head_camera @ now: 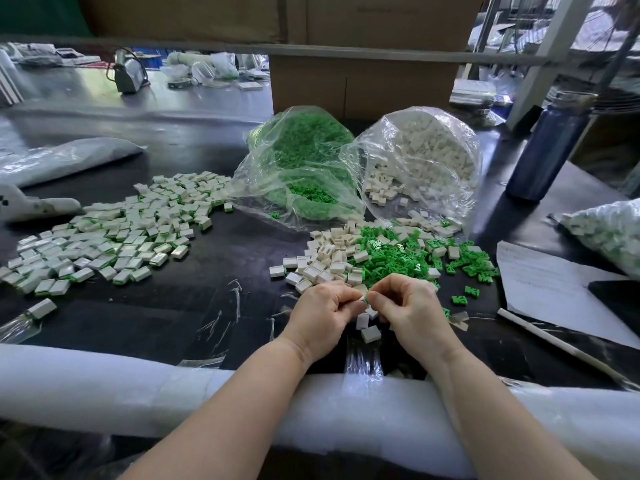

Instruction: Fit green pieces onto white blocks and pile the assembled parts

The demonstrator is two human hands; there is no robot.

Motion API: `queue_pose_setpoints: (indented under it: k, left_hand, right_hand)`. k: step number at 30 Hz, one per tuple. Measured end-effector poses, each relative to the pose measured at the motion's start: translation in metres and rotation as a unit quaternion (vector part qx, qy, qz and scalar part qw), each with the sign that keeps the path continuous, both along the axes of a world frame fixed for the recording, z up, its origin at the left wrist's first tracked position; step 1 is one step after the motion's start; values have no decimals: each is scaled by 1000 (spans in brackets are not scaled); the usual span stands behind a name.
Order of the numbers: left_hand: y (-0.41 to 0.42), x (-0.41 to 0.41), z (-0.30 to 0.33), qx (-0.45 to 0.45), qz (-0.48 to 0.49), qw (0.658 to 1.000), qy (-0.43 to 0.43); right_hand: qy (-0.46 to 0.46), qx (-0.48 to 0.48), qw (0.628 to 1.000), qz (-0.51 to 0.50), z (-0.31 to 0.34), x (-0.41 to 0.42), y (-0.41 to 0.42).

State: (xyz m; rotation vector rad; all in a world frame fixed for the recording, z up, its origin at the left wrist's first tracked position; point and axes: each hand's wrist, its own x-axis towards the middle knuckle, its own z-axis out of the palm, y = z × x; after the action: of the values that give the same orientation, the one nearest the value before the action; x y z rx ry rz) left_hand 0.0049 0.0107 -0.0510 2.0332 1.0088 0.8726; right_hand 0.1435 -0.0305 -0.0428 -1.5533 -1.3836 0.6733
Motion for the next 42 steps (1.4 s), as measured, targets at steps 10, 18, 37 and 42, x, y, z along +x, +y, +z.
queue_pose_setpoints:
  k: [10,18,37,42]
  left_hand:
    - [0,0,0,19,-3,1000,16]
    - [1,4,1,-37,13,999,-33]
    - [2,1,3,-100,2,993,-66]
    - [0,1,1,-57,5,998,-23]
  right_hand:
    - [33,-12,999,5,0,1,0]
    - [105,27,994,-25,1,0,1]
    - [114,14,993,-13,1,-1,1]
    - [84,-14,996,5,-2,1,1]
